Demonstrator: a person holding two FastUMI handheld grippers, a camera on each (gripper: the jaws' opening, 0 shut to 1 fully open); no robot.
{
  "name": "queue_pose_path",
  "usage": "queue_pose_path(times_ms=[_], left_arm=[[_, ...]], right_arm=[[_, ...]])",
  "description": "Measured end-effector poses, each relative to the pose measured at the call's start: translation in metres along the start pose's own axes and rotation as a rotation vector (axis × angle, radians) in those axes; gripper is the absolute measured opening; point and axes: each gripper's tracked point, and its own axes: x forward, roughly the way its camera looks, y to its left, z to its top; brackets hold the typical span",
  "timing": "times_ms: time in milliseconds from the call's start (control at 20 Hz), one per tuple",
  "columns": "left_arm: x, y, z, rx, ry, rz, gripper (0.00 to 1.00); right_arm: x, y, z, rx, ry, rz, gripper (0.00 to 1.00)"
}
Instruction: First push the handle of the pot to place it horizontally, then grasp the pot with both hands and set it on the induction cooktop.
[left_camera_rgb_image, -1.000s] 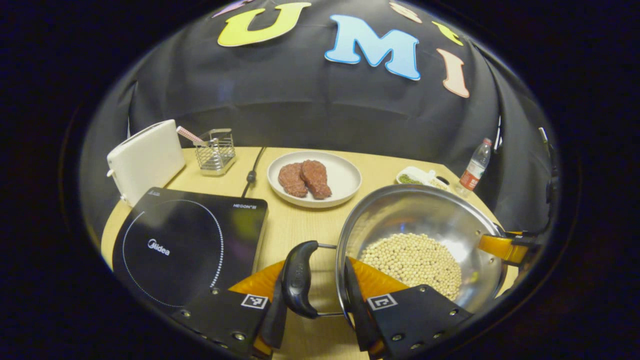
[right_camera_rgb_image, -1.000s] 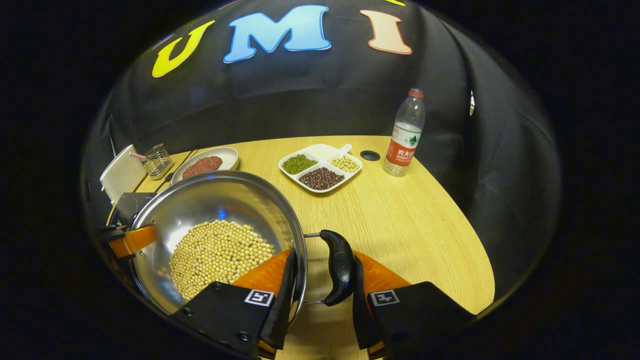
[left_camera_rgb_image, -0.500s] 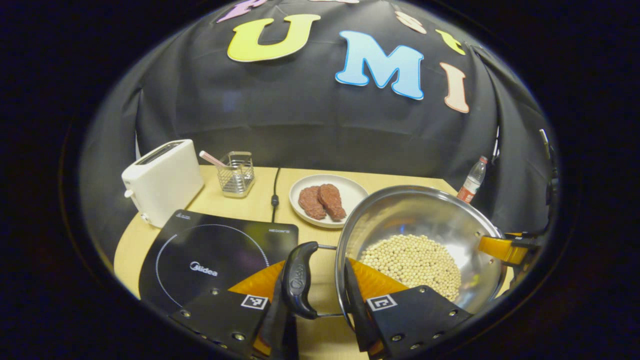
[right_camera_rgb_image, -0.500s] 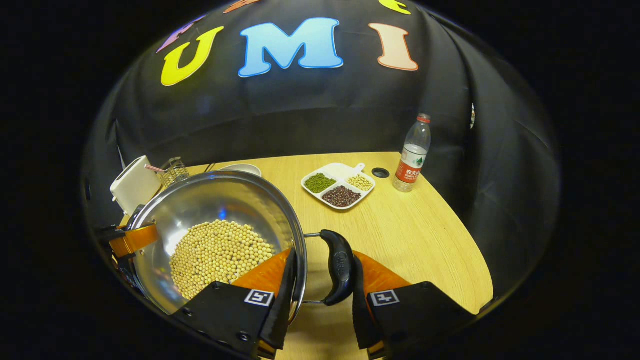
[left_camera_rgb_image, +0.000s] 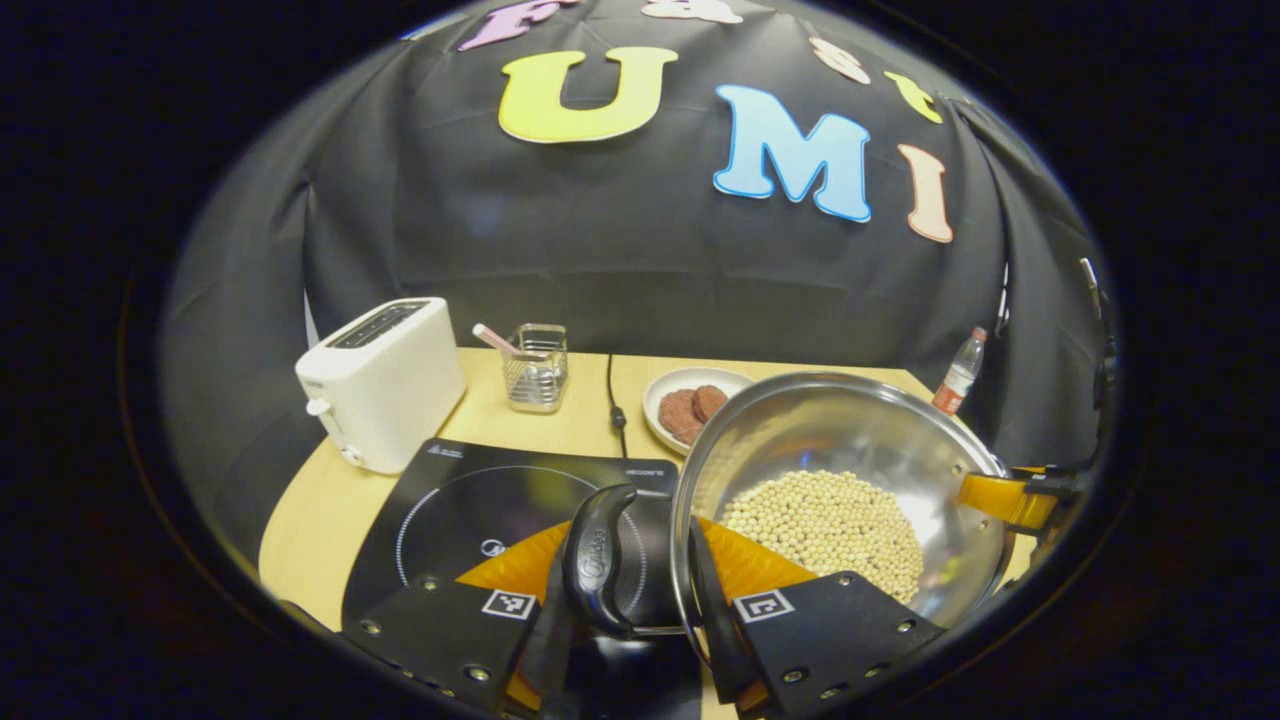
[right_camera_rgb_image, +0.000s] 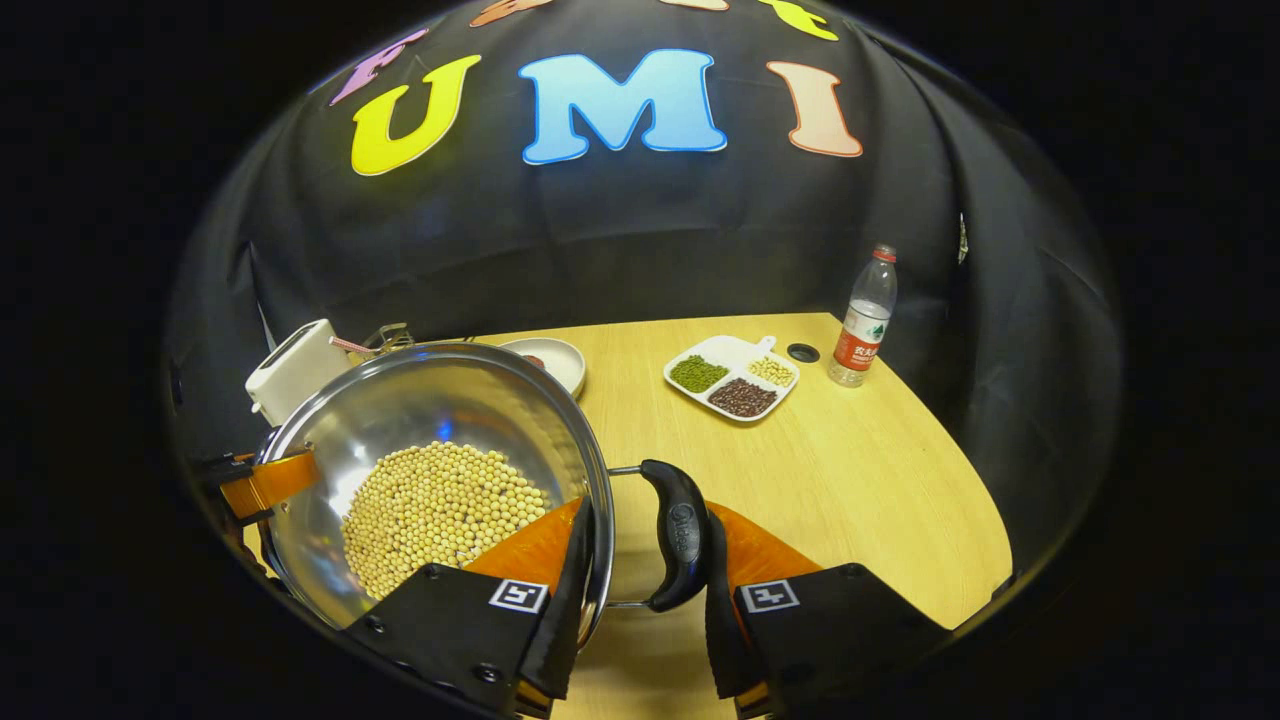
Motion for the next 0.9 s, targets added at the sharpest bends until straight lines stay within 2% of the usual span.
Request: queue_pose_path(times_ms=[100, 150, 350, 400, 450, 500, 600, 650, 750, 850, 900], left_arm=[[-0.005, 0.014, 0.003, 0.004, -0.009, 0.006, 0.60], [-0.007, 0.020, 0.002, 0.003, -0.011, 0.009, 0.57], [-0.012, 0.046, 0.002, -0.003, -0.020, 0.015, 0.57], [-0.012, 0.052, 0.002, -0.005, -0.019, 0.017, 0.60], [-0.013, 0.059, 0.001, -0.007, -0.016, 0.019, 0.57], [-0.014, 0.066, 0.001, -0.008, -0.015, 0.020, 0.60], [-0.014, 0.080, 0.001, -0.010, -0.018, 0.022, 0.57], [-0.016, 0.087, 0.002, -0.010, -0.019, 0.023, 0.60], [-0.016, 0.102, 0.003, -0.014, -0.019, 0.026, 0.57], [-0.017, 0.115, 0.004, -0.017, -0.019, 0.031, 0.53], [-0.016, 0.118, 0.006, -0.020, -0.017, 0.034, 0.57]], right_arm=[[-0.002, 0.012, 0.000, 0.000, -0.007, 0.009, 0.52], [-0.004, 0.019, 0.000, 0.002, -0.009, 0.013, 0.55], [-0.007, 0.041, 0.001, -0.007, -0.023, 0.024, 0.55], [-0.006, 0.046, 0.000, -0.010, -0.023, 0.026, 0.55], [-0.006, 0.051, -0.001, -0.010, -0.019, 0.029, 0.55], [-0.006, 0.057, -0.001, -0.009, -0.017, 0.032, 0.55], [-0.007, 0.070, 0.000, -0.011, -0.019, 0.037, 0.55], [-0.007, 0.076, 0.000, -0.014, -0.023, 0.040, 0.55], [-0.007, 0.086, 0.000, -0.019, -0.025, 0.049, 0.52], [-0.006, 0.103, 0.001, -0.023, -0.025, 0.060, 0.55], [-0.005, 0.110, 0.002, -0.024, -0.027, 0.065, 0.52]])
